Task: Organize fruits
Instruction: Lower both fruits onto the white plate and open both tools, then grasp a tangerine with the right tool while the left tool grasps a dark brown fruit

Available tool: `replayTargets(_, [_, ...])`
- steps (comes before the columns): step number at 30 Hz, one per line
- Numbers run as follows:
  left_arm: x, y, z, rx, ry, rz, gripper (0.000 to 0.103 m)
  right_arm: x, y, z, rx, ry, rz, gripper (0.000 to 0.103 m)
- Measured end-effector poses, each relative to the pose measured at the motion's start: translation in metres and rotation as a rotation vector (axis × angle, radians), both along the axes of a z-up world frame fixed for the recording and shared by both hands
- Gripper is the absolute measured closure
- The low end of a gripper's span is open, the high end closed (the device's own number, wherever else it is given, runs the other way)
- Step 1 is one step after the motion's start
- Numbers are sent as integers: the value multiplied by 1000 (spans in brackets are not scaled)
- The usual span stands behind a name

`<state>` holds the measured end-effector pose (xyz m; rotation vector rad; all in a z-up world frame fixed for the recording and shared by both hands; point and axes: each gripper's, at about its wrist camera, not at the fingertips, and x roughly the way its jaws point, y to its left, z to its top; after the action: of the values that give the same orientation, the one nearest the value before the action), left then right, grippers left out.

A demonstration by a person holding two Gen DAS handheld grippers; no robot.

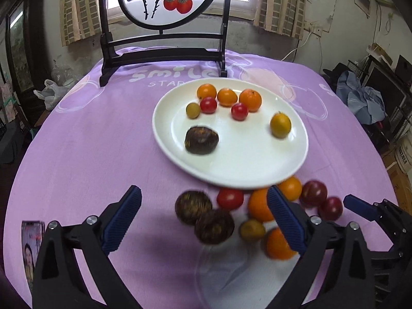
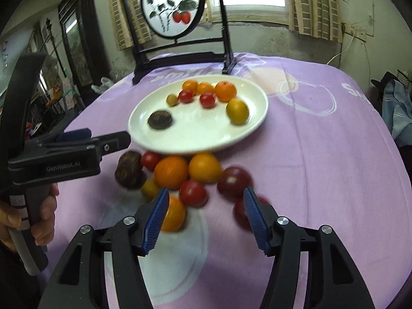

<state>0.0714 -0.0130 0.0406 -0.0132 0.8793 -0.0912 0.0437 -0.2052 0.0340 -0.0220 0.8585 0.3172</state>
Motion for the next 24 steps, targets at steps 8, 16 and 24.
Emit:
replayTargets(8, [-19, 20, -29, 35, -8, 50, 7, -25, 39, -29, -85, 72, 70, 42])
replayTargets(16, [-13, 35, -35, -57, 44, 24, 7, -9, 65, -46, -134, 93, 29, 61])
replayTargets(24, [-15, 21, -35, -50, 52, -16, 7, -11, 52, -43, -93, 82, 42, 63])
